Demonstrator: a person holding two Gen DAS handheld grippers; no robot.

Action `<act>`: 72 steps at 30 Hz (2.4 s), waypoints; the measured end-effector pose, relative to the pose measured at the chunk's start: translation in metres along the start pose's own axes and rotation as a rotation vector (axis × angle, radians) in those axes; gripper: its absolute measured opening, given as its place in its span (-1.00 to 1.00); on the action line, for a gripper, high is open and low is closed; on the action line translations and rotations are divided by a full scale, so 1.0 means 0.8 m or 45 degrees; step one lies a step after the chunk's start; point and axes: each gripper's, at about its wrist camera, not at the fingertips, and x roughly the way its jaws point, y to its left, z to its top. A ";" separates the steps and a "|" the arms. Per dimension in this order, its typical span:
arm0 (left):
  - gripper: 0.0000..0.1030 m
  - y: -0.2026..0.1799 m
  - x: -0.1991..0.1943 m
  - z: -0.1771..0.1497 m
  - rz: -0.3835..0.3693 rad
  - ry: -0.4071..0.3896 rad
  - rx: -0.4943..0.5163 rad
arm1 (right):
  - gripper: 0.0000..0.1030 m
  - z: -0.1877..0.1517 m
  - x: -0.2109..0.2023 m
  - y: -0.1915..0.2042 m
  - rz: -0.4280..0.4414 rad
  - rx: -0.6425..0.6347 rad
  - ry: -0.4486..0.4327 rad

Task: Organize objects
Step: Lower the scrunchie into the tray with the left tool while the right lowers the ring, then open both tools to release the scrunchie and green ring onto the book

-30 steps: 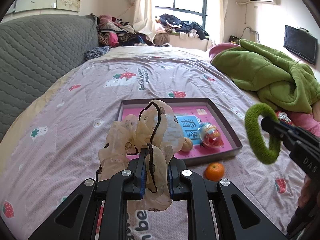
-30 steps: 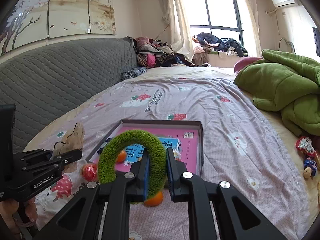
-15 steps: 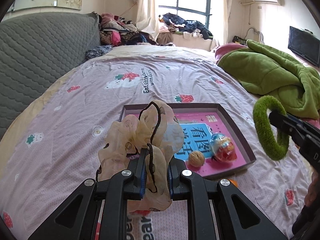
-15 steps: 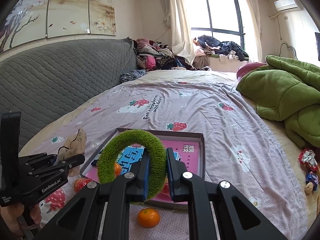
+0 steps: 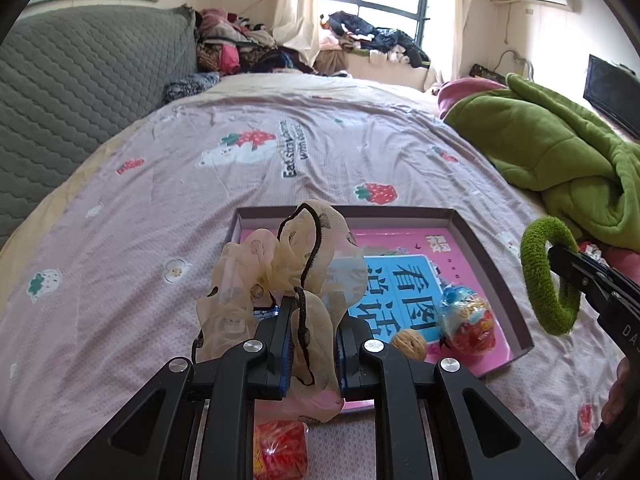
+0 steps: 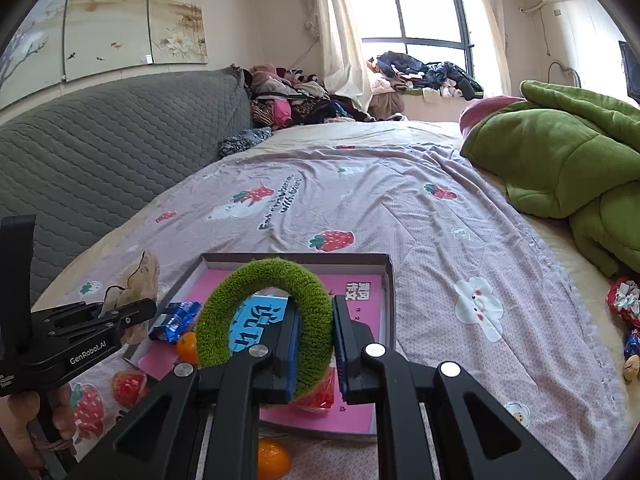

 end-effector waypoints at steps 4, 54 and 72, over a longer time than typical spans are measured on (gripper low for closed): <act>-0.68 -0.004 0.019 0.000 0.013 0.033 0.015 | -0.70 -0.004 0.018 0.000 0.005 -0.006 0.034; -0.16 -0.013 0.073 -0.007 0.083 0.174 0.026 | -0.13 -0.019 0.066 -0.018 -0.047 0.123 0.206; 0.20 -0.005 0.043 0.003 0.121 0.119 -0.017 | -0.13 -0.010 0.045 -0.015 -0.033 0.128 0.158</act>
